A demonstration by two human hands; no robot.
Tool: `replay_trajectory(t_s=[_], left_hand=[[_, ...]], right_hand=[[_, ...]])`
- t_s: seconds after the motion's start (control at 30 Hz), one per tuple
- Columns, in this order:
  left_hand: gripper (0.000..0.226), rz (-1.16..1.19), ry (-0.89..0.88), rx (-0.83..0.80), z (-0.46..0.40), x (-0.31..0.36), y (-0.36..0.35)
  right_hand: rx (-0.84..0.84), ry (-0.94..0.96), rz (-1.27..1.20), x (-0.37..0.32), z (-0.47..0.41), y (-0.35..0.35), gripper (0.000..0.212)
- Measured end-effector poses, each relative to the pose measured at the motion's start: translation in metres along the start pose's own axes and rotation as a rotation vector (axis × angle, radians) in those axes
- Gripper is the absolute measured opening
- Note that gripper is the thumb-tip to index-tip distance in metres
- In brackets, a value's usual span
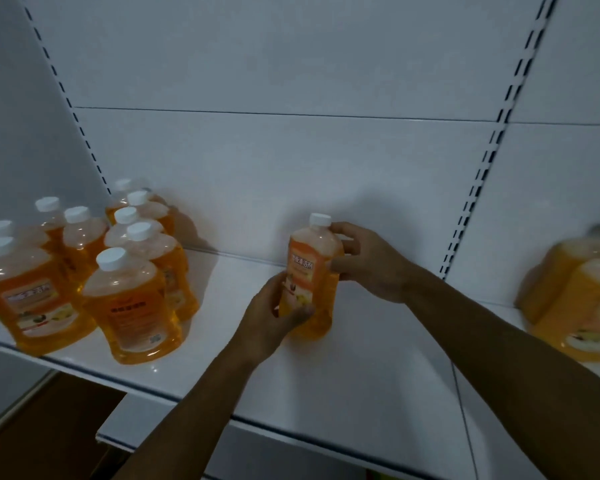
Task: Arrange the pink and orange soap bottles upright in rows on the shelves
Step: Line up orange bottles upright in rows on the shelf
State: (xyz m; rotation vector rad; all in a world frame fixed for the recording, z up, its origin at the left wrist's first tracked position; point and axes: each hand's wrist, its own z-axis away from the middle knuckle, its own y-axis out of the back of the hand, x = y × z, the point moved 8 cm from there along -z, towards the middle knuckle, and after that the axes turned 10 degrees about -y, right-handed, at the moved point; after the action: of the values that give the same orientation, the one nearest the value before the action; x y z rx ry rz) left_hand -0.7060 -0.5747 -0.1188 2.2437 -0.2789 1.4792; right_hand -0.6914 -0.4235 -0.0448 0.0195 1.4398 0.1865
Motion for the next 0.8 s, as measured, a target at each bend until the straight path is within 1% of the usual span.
replay_trajectory(t_s=[0.07, 0.13, 0.17, 0.23, 0.3, 0.43, 0.57, 0.67, 0.8], left_hand=[[0.051, 0.023, -0.013, -0.116, -0.006, 0.001, -0.016], [0.048, 0.0, -0.058, -0.154, -0.014, 0.009, -0.03], [0.048, -0.002, -0.078, -0.156, -0.018, 0.013, -0.038], [0.048, -0.016, -0.118, -0.152, -0.028, 0.017, -0.053], [0.05, -0.054, -0.14, -0.125, -0.038, 0.014, -0.066], [0.053, -0.167, -0.176, -0.063, -0.061, 0.011, -0.085], [0.052, -0.211, -0.219, -0.077, -0.078, 0.012, -0.097], [0.052, -0.221, -0.202, -0.084, -0.085, 0.004, -0.099], [0.048, -0.236, -0.189, -0.088, -0.089, -0.004, -0.096]], right_hand=[[0.022, -0.026, -0.096, 0.004, 0.009, 0.019, 0.056], [0.07, -0.05, -0.127, 0.009, 0.017, 0.037, 0.051], [0.095, -0.045, -0.099, 0.01, 0.022, 0.046, 0.048], [0.134, 0.003, 0.014, 0.007, 0.033, 0.059, 0.045], [0.193, 0.053, 0.178, 0.0, 0.043, 0.071, 0.046], [0.397, 0.119, 0.498, -0.004, 0.052, 0.093, 0.058], [0.593, 0.171, 0.617, -0.004, 0.058, 0.11, 0.061], [0.657, 0.227, 0.708, -0.001, 0.057, 0.111, 0.058], [0.707, 0.252, 0.81, 0.001, 0.05, 0.108, 0.055]])
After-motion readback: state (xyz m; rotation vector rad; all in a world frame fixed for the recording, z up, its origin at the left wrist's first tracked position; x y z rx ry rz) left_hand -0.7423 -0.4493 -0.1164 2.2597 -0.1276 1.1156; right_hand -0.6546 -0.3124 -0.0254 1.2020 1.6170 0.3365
